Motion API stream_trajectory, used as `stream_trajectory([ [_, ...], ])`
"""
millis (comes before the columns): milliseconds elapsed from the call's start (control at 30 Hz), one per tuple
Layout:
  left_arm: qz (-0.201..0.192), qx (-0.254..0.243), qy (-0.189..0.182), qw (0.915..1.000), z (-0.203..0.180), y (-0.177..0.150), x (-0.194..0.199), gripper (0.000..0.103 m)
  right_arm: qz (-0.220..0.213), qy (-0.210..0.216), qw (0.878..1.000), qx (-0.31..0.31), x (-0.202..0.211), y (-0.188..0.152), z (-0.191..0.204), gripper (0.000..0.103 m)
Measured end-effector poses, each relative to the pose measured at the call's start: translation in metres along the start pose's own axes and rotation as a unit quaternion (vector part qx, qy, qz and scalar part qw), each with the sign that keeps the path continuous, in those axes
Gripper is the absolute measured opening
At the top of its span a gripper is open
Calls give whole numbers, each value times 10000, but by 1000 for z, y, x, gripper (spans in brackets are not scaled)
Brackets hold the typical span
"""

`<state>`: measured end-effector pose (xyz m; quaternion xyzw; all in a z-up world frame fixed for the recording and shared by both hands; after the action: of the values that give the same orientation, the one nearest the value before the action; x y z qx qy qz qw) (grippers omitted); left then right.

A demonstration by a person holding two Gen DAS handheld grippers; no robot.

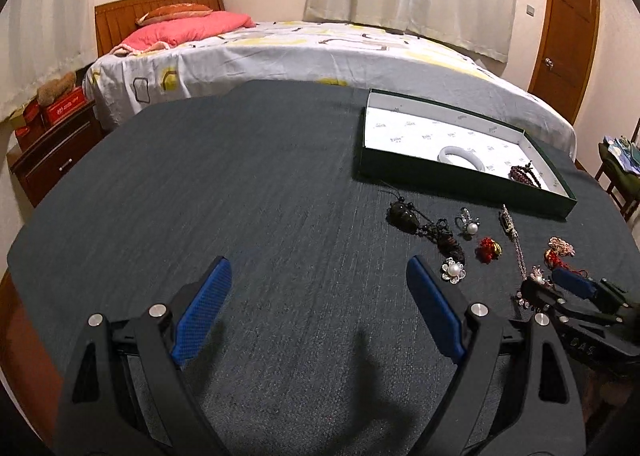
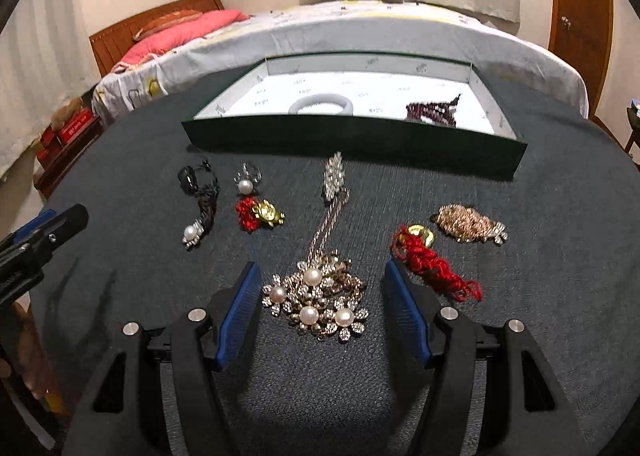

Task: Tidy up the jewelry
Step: 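Grasp the pearl pendant necklace with the right tool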

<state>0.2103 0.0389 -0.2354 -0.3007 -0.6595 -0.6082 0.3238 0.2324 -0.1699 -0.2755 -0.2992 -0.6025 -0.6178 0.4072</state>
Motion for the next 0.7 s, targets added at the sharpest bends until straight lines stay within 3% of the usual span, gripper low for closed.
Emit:
stream_trajectory([
  [100,-7,-39,-26,10000,-2,-1,1,87,10,-121,9999,113,0,-3,3,59],
  [267,29,-50,-85,9999,-4,-1,-1,87,-26,-5,9997,248,4,-7,8,39],
  [333,69,-65,-103,9999,-6,-2,-3,87,-28,93,9996,276,5,-9,10,24],
  [700,143,-212,-146,9996,-17,-8,-7,87,-298,117,9994,152,20,-11,3,24],
])
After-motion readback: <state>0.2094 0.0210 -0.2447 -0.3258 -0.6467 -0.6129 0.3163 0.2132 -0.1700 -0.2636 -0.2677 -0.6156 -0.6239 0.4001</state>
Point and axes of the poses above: each gripper's, at about its wrist camera, not at the fingertips, and x roughly against the way its jaws point, z to its left, y to its top, the point moved 6 cm from there along -x, roughly the way its jaws point, and after that the axes turned 10 degrees about z, right-handed, at the moved point
